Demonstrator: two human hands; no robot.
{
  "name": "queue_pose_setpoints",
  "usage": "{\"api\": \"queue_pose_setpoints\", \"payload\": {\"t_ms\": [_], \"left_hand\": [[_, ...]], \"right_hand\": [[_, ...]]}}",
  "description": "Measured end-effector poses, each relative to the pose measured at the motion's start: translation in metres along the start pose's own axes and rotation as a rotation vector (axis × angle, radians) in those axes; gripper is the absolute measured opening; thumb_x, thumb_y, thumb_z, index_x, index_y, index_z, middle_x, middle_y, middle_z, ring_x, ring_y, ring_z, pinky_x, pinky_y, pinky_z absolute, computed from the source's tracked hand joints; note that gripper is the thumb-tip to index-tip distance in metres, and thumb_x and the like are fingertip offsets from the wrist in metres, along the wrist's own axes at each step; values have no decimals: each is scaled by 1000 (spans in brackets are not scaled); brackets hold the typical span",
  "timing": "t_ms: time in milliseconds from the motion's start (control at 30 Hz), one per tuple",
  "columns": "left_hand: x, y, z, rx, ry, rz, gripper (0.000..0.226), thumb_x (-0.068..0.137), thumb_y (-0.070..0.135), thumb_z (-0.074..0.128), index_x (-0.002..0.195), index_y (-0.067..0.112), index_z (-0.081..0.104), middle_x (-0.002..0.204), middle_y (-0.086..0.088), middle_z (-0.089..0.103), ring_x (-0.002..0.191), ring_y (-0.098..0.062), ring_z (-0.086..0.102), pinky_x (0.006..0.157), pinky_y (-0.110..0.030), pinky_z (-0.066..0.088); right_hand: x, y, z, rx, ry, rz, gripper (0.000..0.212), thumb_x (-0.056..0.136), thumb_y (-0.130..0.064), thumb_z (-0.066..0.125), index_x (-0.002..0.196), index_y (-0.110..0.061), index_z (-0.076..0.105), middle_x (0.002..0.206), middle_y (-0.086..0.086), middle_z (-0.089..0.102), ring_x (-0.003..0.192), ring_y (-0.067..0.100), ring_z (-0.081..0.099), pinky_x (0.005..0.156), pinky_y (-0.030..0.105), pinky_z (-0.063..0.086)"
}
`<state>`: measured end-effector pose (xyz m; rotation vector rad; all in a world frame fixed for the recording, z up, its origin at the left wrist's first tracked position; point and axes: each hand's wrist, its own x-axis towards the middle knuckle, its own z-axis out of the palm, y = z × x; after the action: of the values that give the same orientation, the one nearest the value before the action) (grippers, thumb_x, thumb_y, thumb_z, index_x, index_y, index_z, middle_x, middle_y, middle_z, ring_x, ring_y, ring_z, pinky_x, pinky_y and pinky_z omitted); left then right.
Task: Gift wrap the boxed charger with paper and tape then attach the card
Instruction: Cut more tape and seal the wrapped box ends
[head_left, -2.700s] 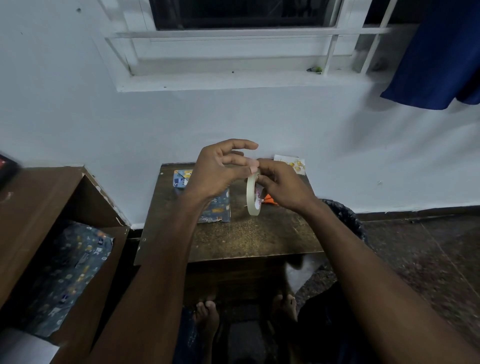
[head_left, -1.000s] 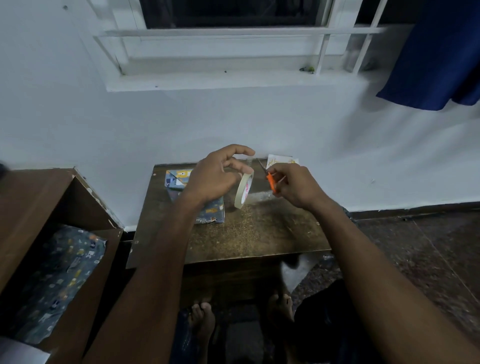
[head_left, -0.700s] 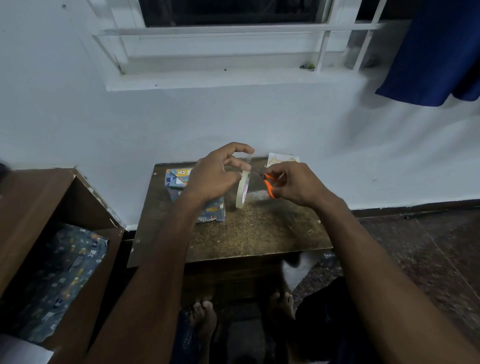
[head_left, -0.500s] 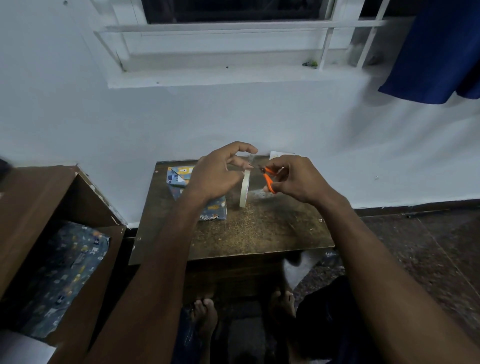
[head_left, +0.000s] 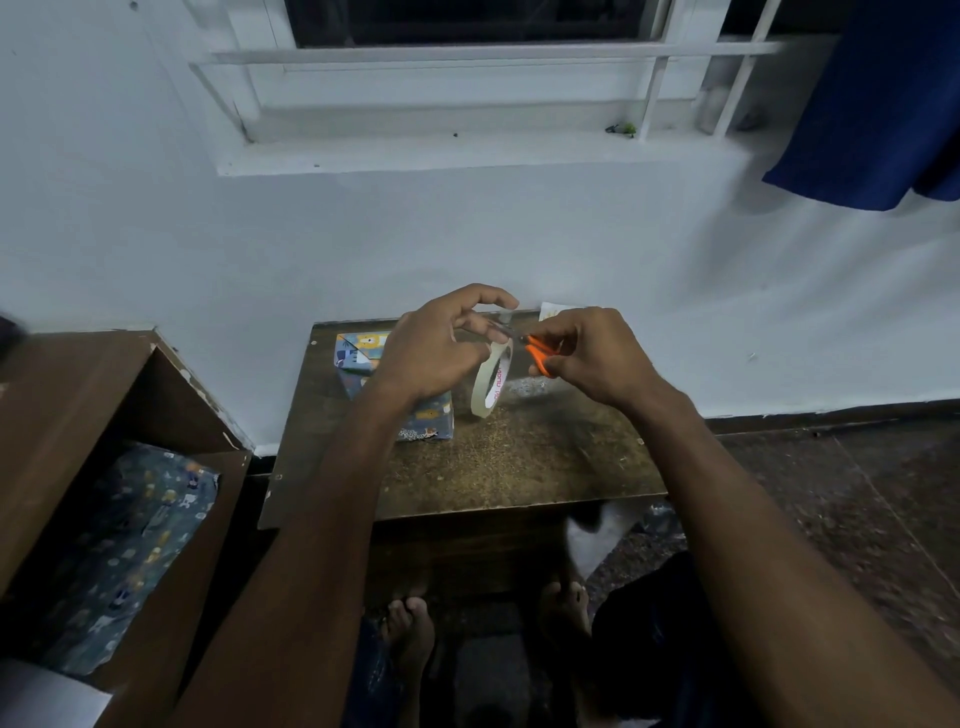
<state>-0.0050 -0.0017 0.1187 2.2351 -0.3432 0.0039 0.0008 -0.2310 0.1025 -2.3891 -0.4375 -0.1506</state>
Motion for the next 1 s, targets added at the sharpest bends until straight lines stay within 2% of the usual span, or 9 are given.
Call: {"api": "queue_pose_setpoints", "payload": {"t_ms": [100,333,467,567,667,767,833,933,1000], "left_hand": [[0,0,0,5,21,-1,56,88,16,74,130,51,63,98,25,79,112,-2,69,105,-47,53],[-2,1,8,99,202,-8,54,90,28,80,136,46,59,88,28,76,91,0,69,91,-35,54],[-1,1,7,54,198,-17,62,90,30,83,144,40,55,91,28,77,99,1,68,92,-34,51],[-1,-1,6,13,193,1,64,89,31,84,145,39,54,92,31,76,112,0,67,98,-37,49],[1,-5,5,-33,168,22,65,88,29,86,145,38,55,90,30,77,114,-1,68,106,-40,48],[3,-8,3,-96,140,44,67,86,26,88,144,35,56,89,25,79,114,0,69,112,-39,43],[5,-9,1,-136,109,57,68,86,24,89,144,34,57,90,21,80,112,-1,70,115,-42,43],[6,-11,0,-190,104,81,70,84,20,89,145,29,57,91,16,81,111,-5,72,116,-46,43],[5,-9,2,-229,165,92,73,84,15,89,147,27,54,89,13,81,106,-5,74,112,-36,45]], "right_hand": [[3,1,2,-40,11,6,32,82,-8,81,103,-32,84,79,-13,75,74,6,67,71,37,58],[5,12,6,-84,-12,71,27,83,-8,80,102,-27,84,82,-10,76,75,2,65,70,25,48],[10,23,26,-238,-92,199,16,85,-19,83,100,-24,82,86,-3,75,85,16,69,72,26,44],[12,23,45,-370,-238,221,23,87,-23,81,109,-18,79,104,5,75,97,22,68,81,33,54],[15,18,48,-432,-175,223,35,83,-21,79,118,-19,75,116,7,73,105,26,67,87,40,58],[17,10,37,-160,31,92,64,75,-32,84,135,-28,65,128,-4,67,120,20,58,96,39,52],[15,0,33,44,20,-87,58,85,-28,84,140,-27,63,135,-10,66,125,9,57,103,26,44],[9,-13,37,66,-48,-179,16,98,-14,70,108,-25,75,93,-33,70,91,-12,64,76,11,43],[8,-15,42,39,-32,-159,21,98,-11,66,82,-24,67,68,-23,64,70,-3,61,62,21,38]]}}
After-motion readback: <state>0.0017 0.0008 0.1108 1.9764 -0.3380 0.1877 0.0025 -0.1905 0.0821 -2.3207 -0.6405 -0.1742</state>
